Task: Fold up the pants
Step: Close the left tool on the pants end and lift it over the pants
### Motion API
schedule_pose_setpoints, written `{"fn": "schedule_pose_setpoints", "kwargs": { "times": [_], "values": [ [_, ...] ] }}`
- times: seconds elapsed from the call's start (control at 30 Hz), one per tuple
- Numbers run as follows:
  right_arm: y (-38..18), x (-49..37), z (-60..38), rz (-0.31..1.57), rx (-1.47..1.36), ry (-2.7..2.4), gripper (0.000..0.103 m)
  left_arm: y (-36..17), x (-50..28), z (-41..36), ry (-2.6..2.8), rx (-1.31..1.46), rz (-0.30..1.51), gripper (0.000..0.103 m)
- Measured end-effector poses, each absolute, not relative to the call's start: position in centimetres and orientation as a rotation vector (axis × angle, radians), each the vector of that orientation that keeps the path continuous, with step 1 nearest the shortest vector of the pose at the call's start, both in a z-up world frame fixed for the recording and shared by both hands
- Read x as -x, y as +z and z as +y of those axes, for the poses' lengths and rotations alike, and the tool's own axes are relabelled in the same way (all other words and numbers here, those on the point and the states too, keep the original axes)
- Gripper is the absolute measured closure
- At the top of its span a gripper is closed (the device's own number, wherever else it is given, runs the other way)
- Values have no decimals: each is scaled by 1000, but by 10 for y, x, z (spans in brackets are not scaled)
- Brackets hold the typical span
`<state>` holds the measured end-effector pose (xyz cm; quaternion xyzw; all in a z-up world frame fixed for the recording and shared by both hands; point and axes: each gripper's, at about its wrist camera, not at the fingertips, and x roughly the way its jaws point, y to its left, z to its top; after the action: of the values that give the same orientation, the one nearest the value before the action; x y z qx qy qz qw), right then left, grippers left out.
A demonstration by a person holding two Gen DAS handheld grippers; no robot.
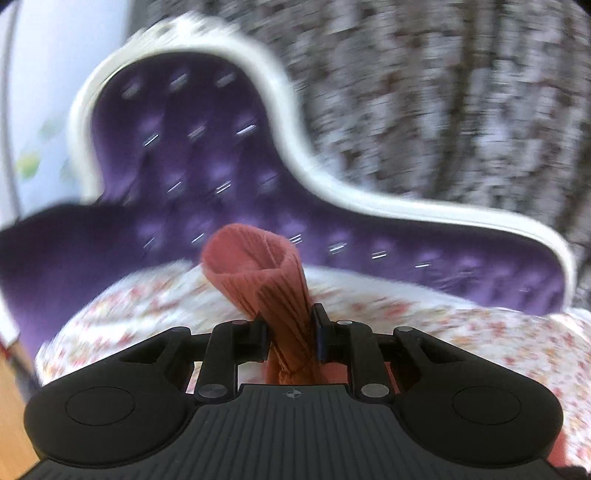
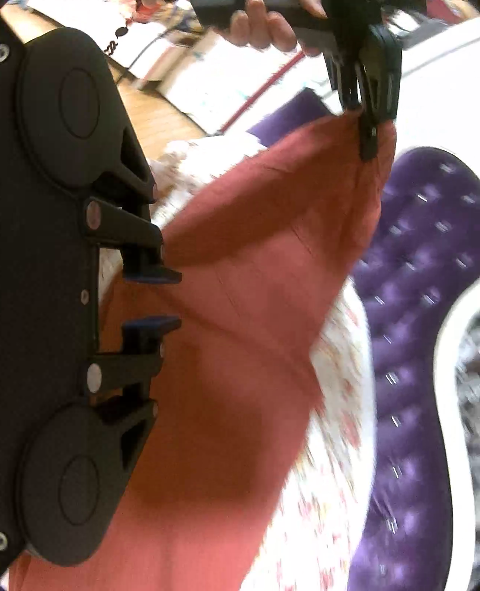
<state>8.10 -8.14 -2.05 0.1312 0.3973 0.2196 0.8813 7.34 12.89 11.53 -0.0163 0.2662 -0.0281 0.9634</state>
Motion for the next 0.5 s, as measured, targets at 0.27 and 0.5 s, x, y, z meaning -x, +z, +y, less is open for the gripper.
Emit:
{"fn": "schedule_pose_setpoints", "kwargs": {
  "times": [0.27,0.5],
  "values": [
    [-24,-51,-189,764,-421,216,72,106,-52,-29,-354,-103,540,83],
    [-47,-15,-262,808,-512,18,72,14,-47,-142,-555,-194,753,82]
  ]
}}
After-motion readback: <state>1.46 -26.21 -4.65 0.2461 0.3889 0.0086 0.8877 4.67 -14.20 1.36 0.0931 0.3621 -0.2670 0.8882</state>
